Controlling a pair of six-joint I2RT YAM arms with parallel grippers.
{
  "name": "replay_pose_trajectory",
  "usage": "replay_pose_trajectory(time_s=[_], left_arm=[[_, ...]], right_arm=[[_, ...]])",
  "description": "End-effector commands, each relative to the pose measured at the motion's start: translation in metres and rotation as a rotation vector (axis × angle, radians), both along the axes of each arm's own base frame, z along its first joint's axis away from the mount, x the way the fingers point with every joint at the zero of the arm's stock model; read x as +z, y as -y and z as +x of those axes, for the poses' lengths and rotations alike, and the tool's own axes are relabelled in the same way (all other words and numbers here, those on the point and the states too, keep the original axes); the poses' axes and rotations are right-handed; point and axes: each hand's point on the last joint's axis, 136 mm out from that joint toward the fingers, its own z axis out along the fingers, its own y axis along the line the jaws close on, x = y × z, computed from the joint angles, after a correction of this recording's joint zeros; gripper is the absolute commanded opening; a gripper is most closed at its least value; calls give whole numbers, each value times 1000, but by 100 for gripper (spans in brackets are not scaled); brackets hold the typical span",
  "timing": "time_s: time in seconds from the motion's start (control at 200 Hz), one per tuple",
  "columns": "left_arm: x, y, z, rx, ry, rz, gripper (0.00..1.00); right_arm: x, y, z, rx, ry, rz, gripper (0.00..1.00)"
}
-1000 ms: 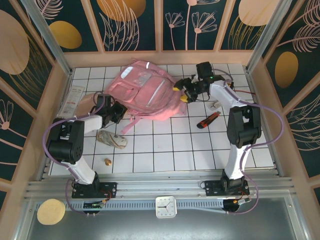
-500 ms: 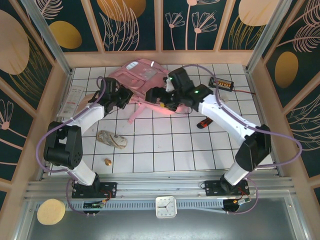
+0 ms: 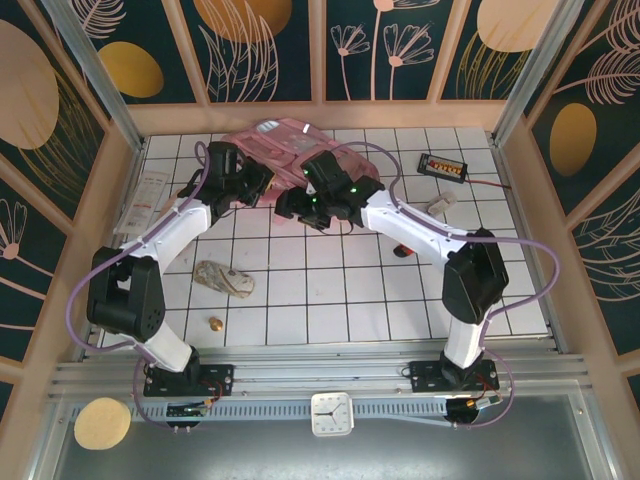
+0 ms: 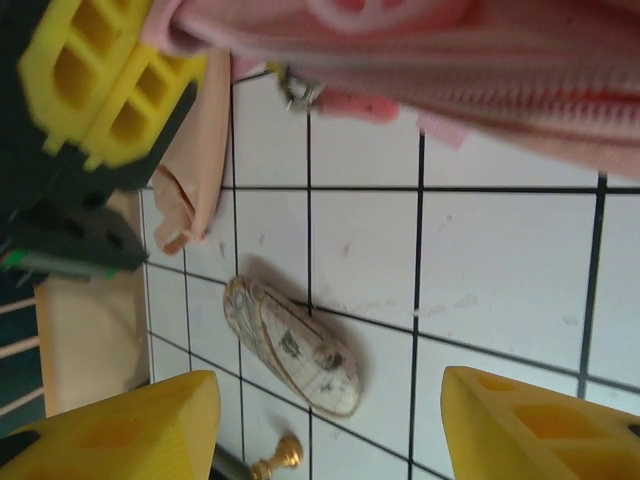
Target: Pack the student bag
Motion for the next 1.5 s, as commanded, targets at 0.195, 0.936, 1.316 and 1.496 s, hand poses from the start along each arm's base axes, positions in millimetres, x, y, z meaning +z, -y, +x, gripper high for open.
replay_pose_trajectory(time_s=[0.195,0.936,1.316,1.496], left_arm=[[78,26,-12,-42,97,-205,0],[95,31,-17,-38,105,-278,0],[96,33,-17,-43,105,-283,0],[100,33,-15,-42,113,-285,0]], right_arm=[[-2,-3,38,-219,47,221,58],[61,3,63,-313,219,597,47],[54,4,59,-293,224,541,36],[45,7,59,-289,207,490,34]])
